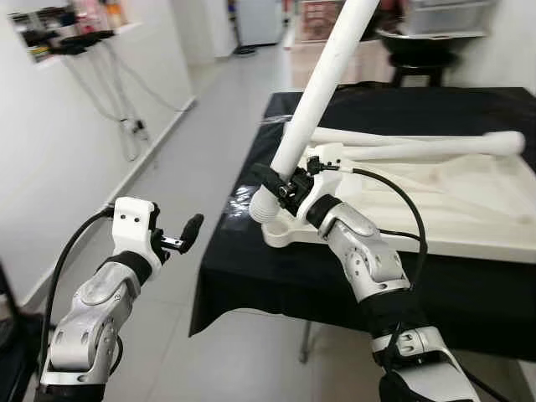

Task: Building children table

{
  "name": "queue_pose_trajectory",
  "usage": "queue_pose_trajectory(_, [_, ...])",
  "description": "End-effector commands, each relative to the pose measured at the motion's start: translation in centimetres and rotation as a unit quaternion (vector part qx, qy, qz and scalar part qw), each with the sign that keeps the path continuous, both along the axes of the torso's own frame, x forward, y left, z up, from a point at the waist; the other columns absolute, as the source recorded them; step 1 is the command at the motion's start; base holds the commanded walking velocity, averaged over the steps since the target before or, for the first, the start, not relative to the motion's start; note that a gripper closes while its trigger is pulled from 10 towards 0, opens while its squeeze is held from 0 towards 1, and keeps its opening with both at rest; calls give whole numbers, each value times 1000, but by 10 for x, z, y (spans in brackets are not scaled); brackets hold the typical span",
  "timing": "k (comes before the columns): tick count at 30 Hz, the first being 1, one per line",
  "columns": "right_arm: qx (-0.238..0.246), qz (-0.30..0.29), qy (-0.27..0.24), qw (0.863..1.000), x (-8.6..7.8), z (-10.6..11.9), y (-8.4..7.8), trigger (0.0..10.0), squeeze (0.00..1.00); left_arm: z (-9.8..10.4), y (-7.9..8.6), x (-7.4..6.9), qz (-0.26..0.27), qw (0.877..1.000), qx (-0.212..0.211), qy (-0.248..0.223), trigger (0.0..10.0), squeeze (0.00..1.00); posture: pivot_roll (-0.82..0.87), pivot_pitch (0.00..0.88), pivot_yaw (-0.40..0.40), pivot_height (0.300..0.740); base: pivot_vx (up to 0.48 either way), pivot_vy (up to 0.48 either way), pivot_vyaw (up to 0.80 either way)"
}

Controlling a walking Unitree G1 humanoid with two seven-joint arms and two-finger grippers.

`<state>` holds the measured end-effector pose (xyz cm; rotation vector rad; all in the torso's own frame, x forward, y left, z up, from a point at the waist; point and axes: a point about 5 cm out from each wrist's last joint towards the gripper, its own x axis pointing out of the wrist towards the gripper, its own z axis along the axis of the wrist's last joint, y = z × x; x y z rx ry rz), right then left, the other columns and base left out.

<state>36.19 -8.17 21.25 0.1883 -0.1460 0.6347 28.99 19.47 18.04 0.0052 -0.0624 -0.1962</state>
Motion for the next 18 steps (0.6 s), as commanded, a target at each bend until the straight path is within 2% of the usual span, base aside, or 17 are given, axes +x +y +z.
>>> queue_pose_trajectory(1, [-2,2,-14,1000,1,7,5,10000,0,-4,5,-1,15,1000,-1,6,10000,0,-65,25,98,740,0,0,800])
queue_pose_trajectory(5, [-13,-20,-12,1000,1,0,5,10000,0,-4,8,-7,13,1000,-23,1,10000,0,-64,33,109,740,0,0,0])
queue_pose_trajectory(10, [25,-13,-6,1000,-2,-6,5,10000,0,-2,12,-13,23,999,-36,-3,10000,0,-56,38,119,740,413,0,631])
queue_pose_trajectory(18, [24,-24,-24,999,-1,-1,6,10000,0,-6,7,-7,9,1000,-25,1,10000,0,-55,46,138,740,404,0,0])
